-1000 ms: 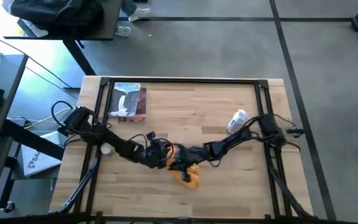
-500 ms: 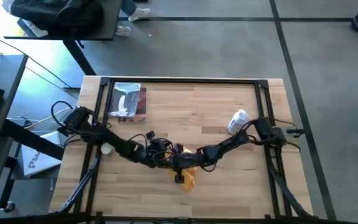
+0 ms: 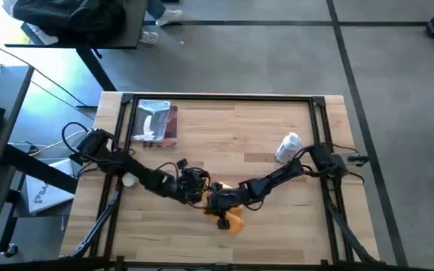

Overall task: Apply microfiber cloth
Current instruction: Wipe the front and back of the cellphone with the yellow microfiber cloth

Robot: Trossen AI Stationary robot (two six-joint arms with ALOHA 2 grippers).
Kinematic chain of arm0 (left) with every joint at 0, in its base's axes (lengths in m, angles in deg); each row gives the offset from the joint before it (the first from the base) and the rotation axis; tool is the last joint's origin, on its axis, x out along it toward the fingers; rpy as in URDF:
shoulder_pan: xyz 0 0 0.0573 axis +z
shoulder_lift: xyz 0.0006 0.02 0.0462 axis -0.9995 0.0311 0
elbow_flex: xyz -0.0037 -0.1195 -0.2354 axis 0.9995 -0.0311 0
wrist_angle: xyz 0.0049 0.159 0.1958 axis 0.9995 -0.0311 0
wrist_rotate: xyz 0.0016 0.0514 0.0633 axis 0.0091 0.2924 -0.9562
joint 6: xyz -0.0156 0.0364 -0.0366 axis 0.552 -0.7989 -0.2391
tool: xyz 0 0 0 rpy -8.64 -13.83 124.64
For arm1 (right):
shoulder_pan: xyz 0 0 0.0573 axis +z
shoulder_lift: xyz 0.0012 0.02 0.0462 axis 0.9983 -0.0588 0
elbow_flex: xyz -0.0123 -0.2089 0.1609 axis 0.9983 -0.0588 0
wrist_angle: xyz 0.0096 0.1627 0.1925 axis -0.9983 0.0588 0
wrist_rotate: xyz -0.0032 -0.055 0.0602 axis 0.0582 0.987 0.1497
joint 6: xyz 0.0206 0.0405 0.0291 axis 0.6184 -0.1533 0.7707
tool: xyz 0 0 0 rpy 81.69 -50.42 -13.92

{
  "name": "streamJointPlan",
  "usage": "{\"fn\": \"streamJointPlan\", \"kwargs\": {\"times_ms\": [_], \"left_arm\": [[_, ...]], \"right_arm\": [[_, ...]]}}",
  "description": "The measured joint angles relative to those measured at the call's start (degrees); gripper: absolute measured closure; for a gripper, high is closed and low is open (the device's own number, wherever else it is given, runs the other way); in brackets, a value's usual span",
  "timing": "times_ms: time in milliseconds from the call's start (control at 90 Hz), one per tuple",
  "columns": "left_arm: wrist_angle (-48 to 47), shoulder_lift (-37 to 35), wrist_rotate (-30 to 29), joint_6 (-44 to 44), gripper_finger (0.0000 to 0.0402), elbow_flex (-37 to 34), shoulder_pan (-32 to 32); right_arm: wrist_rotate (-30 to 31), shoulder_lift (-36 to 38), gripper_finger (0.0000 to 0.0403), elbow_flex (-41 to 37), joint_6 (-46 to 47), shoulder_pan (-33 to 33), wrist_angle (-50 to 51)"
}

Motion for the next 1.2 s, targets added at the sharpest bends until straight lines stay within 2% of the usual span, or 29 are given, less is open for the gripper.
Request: {"fn": "streamJointPlan", "kwargs": {"times_ms": [67, 222, 278, 433, 656, 856, 922, 978, 1122, 1200], "left_arm": [[-0.02, 0.0, 0.36, 0.0, 0.0257, 0.0, 0.04], [0.0, 0.0, 0.29, 0.0, 0.0257, 0.0, 0.04], [0.04, 0.0, 0.26, 0.0, 0.0257, -0.02, 0.04], [0.15, 0.0, -0.16, -0.37, 0.0257, 0.0, 0.09], [0.0, 0.0, -0.22, -0.37, 0.0257, 0.0, 0.09], [-0.04, 0.0, -0.23, -0.42, 0.0257, 0.0, 0.11], [-0.07, 0.0, -0.2, -0.42, 0.0257, 0.0, 0.13], [-0.05, 0.0, -0.17, -0.37, 0.0257, 0.0, 0.13], [-0.11, 0.0, -0.05, -0.09, 0.0257, -0.02, 0.2], [-0.07, 0.0, -0.07, -0.14, 0.0257, -0.02, 0.2]], "right_arm": [[2.32, 2.22, 0.0403, -0.06, -1.25, 0.14, 3.73], [15.86, 7.68, 0.0403, -0.02, -5.11, -0.54, 9.91], [18.31, 7.9, 0.0403, 0.03, -5.34, -1.27, 9.99], [16.41, 4.95, 0.0403, 0.03, -3.27, -2.85, 7.19], [8.56, -1.07, 0.0403, 0.08, 0.81, -1.83, -2.29], [0.27, -1.02, 0.0403, 0.13, 1.43, -0.54, -1.72], [-0.8, -0.52, 0.0403, 0.02, 1.36, -0.36, -0.61], [-0.07, 0.83, 0.0403, -0.02, 0.25, -0.32, 1.32], [10.2, 5.27, 0.0403, -0.02, -4.47, -0.74, 6.36], [12.96, 5.57, 0.0403, 0.0, -5.7, -2.18, 6.67]]}}
